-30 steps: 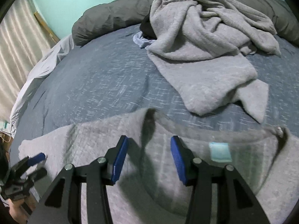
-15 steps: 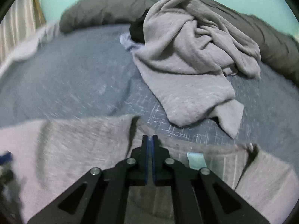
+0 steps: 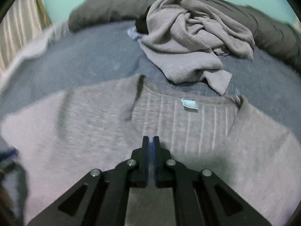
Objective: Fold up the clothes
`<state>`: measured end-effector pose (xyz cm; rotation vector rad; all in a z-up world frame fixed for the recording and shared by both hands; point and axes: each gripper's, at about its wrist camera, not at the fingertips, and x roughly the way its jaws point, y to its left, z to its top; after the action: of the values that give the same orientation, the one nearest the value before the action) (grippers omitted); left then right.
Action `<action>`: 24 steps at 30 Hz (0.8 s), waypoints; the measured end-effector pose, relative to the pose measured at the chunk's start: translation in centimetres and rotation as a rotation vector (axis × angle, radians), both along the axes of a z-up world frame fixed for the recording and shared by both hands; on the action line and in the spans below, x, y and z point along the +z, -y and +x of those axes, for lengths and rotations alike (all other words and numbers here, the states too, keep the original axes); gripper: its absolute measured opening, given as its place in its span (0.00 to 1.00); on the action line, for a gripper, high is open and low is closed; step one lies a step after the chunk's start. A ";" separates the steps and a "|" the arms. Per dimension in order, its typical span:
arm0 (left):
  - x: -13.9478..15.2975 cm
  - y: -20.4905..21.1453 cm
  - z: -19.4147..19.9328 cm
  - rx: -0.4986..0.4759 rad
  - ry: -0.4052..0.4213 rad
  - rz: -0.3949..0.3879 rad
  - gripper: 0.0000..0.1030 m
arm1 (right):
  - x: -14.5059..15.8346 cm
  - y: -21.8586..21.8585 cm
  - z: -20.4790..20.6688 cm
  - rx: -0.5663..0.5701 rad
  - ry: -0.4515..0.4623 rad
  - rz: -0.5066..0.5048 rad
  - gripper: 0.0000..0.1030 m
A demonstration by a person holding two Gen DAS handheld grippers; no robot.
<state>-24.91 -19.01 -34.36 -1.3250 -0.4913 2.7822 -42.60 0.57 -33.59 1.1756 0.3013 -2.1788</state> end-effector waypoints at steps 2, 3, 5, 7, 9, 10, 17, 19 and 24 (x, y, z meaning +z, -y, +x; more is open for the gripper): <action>-0.6 0.1 1.3 0.001 0.032 0.033 0.64 | 1.0 -1.6 0.8 -0.005 0.017 -0.047 0.03; -0.7 0.1 1.8 0.001 0.036 0.034 0.64 | 1.4 -2.4 1.2 -0.008 0.026 -0.071 0.03; -0.8 0.1 2.9 0.001 0.045 0.037 0.64 | 2.2 -4.9 3.2 -0.011 0.054 -0.118 0.03; -0.9 0.1 4.1 0.002 0.054 0.046 0.64 | 2.9 -8.4 5.0 -0.032 0.074 -0.158 0.04; -1.0 0.3 5.2 0.005 0.062 0.062 0.64 | 3.3 -12.0 6.2 -0.074 0.092 -0.187 0.08; -1.0 0.3 5.9 0.008 0.068 0.074 0.64 | 3.4 -13.7 7.1 -0.096 0.102 -0.202 0.12; 0.2 -0.2 9.7 -0.029 0.091 0.112 0.64 | 3.3 -26.9 14.1 -0.259 0.192 -0.200 0.35; 0.8 -0.4 11.0 -0.042 0.098 0.112 0.64 | 3.3 -30.2 16.0 -0.304 0.223 -0.200 0.35; 1.8 -0.6 13.9 -0.056 0.120 0.110 0.64 | 3.1 -35.4 20.1 -0.333 0.290 -0.176 0.45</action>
<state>-11.03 -18.42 -32.55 -1.4627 -0.5935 2.6013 -22.53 35.95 -30.53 1.5001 -0.2213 -2.2123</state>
